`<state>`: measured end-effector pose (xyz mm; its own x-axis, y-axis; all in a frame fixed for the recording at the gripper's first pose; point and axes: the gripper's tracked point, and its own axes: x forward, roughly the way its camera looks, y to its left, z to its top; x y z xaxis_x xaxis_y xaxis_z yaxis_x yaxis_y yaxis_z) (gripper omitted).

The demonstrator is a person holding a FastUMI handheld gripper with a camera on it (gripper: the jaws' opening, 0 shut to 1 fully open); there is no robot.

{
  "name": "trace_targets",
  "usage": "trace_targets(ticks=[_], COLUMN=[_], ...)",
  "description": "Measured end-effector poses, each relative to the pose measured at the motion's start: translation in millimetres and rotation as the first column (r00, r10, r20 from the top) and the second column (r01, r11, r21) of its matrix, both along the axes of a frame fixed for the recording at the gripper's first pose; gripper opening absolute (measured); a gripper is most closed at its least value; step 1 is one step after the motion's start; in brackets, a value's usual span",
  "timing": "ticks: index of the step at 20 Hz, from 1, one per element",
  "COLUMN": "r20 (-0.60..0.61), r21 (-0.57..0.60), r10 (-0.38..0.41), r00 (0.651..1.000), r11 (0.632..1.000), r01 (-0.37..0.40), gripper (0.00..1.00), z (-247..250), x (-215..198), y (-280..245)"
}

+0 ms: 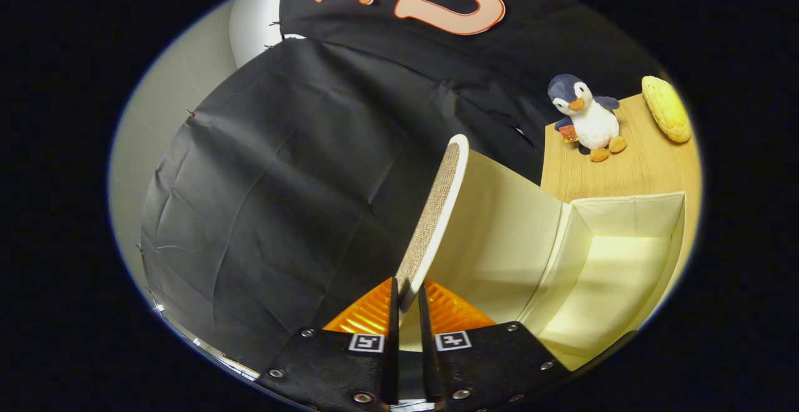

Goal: Open the storage box then place both shoes into the box .Put the left shoe in first, then the right shoe, with the right side of both shoes facing outward in a uniform manner.

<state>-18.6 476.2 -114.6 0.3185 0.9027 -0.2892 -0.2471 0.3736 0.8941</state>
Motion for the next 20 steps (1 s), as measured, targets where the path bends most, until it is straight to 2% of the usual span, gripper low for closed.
trace_targets(ticks=[4,9,11,16,20], r20=[0.025,0.088,0.067,0.041,0.047], r21=[-0.074,-0.198,-0.223,-0.305,-0.424], r10=[0.02,-0.017,-0.045,-0.13,-0.213], r00=[0.999,0.996,0.997,0.991,0.976], r11=[0.997,0.98,0.973,0.943,0.88], r01=[-0.018,0.035,0.059,0.136,0.212], gripper=[0.57,0.82,0.87,0.92,0.94], z=[-27,-68,-85,-126,-164], x=[-8,-9,-10,-9,-9], y=[7,-45,-71,-154,-229])
